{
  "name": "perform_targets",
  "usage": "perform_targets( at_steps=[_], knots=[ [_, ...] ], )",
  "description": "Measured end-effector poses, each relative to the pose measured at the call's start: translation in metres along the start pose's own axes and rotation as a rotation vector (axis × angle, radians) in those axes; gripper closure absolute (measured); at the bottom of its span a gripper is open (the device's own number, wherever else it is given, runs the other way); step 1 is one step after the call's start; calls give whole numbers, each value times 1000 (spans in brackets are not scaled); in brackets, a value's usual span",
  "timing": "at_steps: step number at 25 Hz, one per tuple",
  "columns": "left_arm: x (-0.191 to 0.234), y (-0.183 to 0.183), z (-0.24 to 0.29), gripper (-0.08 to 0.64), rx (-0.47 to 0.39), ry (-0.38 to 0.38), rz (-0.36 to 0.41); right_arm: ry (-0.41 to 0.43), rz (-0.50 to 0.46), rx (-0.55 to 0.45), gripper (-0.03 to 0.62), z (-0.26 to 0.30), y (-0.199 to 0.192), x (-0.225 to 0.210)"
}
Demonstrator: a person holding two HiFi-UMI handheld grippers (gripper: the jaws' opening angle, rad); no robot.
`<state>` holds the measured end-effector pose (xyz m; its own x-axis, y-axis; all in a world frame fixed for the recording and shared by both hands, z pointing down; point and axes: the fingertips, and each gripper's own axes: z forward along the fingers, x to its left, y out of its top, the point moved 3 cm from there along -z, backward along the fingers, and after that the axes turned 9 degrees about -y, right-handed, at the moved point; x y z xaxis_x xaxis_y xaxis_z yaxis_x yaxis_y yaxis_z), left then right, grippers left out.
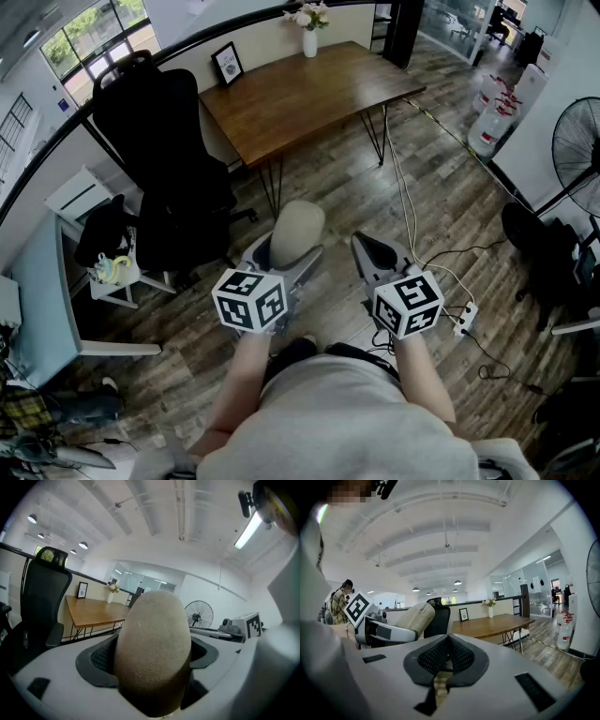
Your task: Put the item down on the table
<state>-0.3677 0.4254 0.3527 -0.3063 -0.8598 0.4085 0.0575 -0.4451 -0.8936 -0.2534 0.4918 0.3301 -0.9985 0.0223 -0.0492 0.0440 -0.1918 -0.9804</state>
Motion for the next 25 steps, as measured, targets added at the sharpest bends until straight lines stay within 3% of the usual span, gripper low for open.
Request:
perform_targets(
  at_steps=[12, 25],
  knots=[
    [3, -6, -2, 130, 23, -11, -15, 4, 39, 0, 583, -1, -7, 5],
    [25, 7, -4, 129, 21, -69, -11, -63, 42, -2, 583, 17, -3, 9]
  ],
)
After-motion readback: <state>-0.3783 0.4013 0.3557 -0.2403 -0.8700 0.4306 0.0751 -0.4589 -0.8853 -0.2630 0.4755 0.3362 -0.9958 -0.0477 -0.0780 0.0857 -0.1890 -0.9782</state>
